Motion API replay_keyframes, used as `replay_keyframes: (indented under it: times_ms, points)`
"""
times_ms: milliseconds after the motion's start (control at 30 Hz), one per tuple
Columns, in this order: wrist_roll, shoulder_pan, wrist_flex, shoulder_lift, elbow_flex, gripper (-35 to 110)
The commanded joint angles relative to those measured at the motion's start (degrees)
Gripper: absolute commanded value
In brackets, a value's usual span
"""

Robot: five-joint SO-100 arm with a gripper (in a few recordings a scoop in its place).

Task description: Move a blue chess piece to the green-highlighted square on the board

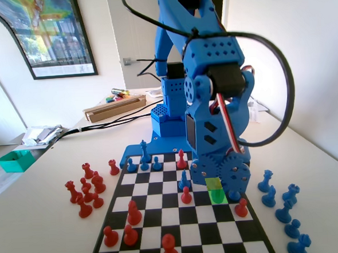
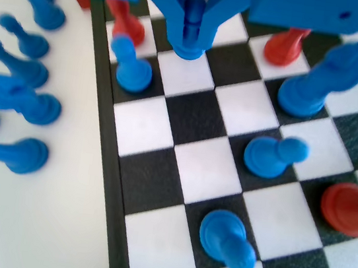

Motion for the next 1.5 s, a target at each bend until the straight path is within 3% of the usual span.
replay_keyframes:
  times_ms: [0,767,1167,1467]
  points:
    - [-0.53,-1.67,-0.26,2.11,0.79,1]
    - [-1.23,-1.23,0.97,4.92,0.53,13]
    - [-2.2,-0.26,22.06,15.12,-13.97,13]
    - [-12.39,-0.62,39.11,29.44,-17.58,8]
